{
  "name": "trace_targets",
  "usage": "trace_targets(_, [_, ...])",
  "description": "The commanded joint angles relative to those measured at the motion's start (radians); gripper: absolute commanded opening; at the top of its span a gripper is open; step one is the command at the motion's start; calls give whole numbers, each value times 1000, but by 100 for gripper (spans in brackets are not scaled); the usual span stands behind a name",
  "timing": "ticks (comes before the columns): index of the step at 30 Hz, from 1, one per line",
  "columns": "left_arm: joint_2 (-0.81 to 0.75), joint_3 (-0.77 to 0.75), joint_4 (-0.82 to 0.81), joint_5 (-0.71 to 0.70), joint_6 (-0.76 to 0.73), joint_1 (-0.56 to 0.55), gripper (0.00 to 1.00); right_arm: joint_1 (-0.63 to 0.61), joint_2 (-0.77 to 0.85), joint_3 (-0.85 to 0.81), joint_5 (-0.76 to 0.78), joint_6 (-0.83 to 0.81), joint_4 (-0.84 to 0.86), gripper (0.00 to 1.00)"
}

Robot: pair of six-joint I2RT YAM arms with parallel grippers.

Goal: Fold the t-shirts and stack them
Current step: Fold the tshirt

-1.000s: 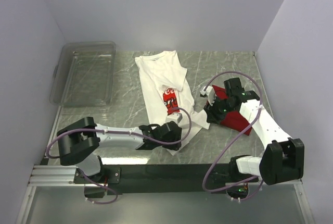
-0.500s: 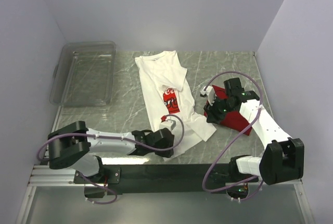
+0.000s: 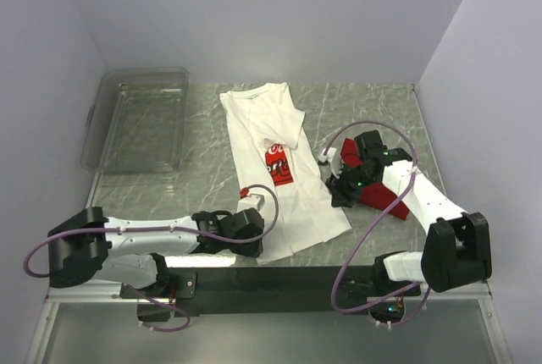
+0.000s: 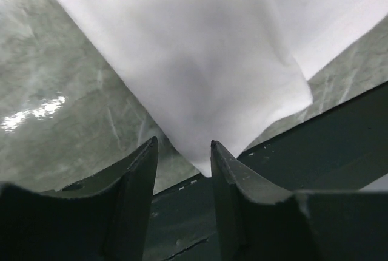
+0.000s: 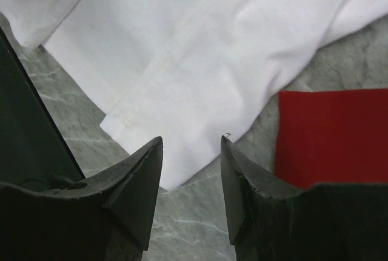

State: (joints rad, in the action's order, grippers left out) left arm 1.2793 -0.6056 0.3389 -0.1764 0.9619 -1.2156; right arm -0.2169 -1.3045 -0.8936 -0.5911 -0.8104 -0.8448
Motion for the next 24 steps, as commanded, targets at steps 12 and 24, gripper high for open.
trace_targets(12, [-507,-50,89,-327,-55,21,80,-332,54,165,131,65,179,51])
trace_targets(24, [-661,46,104,-341,32,24,80,-519,68,242,344,221,216,51])
